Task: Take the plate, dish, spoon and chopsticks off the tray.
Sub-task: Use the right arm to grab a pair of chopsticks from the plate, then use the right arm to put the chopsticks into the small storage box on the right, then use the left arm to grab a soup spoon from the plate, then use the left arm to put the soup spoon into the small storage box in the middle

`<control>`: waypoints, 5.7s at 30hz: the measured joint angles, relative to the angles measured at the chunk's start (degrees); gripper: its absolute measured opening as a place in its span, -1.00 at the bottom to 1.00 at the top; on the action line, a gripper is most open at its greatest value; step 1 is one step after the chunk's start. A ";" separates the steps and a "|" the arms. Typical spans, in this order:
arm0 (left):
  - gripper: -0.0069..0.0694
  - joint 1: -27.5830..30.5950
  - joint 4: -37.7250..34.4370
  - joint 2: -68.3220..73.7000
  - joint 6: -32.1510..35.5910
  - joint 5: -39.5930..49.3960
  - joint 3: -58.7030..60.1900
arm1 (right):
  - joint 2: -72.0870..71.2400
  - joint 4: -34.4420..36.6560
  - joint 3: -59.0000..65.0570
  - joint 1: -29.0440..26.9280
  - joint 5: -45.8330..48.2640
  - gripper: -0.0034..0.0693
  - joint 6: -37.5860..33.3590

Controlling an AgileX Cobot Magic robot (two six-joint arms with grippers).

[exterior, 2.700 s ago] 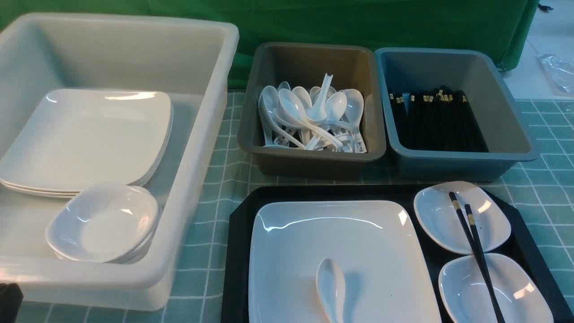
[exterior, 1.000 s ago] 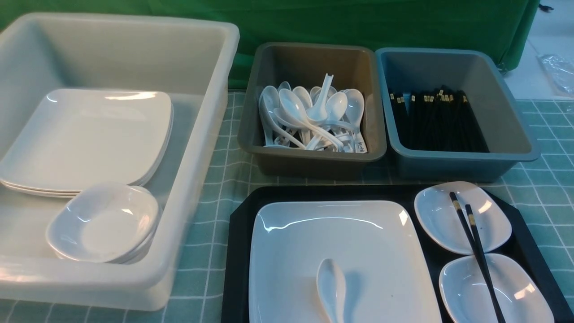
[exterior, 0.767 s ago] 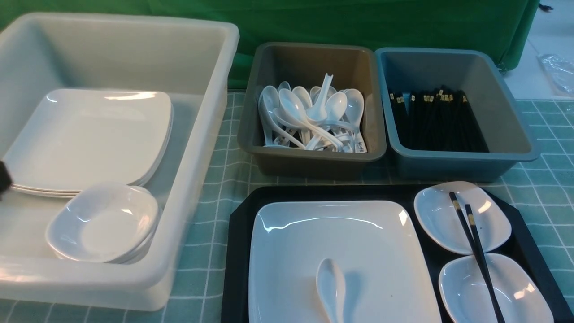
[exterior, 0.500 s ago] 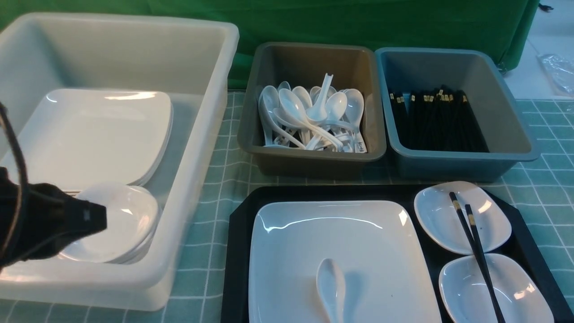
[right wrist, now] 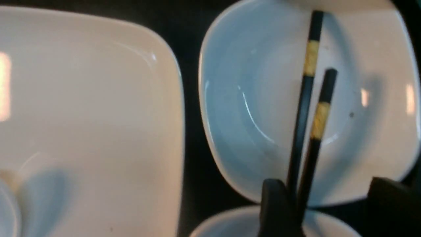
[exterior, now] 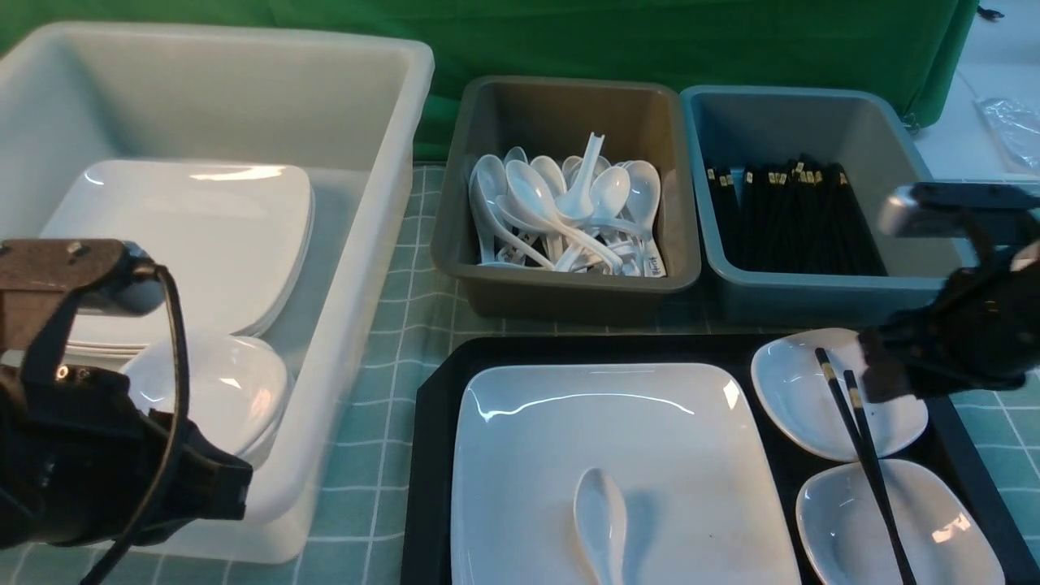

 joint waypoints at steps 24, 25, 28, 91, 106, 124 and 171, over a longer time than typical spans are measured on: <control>-0.82 0.00 2.84 0.00 -0.67 0.42 0.00 | 13.26 -0.08 -1.24 0.38 -7.47 -0.67 0.94; -0.82 0.00 2.84 0.00 -0.67 0.42 0.00 | 13.20 -0.10 -1.24 0.38 -7.36 -0.70 0.95; -0.82 0.00 2.84 0.00 -0.67 0.42 0.00 | 12.69 -0.10 -1.31 0.38 -6.19 -0.71 1.15; -0.82 -8.19 -2.56 8.73 -3.14 1.50 -8.43 | 32.83 9.59 -60.61 -7.18 8.25 -0.56 -1.29; -0.77 -31.88 4.77 36.64 -17.64 2.27 -24.63 | 2.85 -1.35 -49.99 -7.49 29.82 -0.84 -3.28; 0.54 -37.23 4.29 55.46 -22.02 -6.75 -26.27 | -25.60 -2.05 -10.58 -7.53 16.58 -0.84 -4.73; 0.21 -10.81 10.75 72.68 -10.74 -1.48 -76.35 | -26.62 -1.35 -9.34 -7.53 18.22 -0.66 -2.99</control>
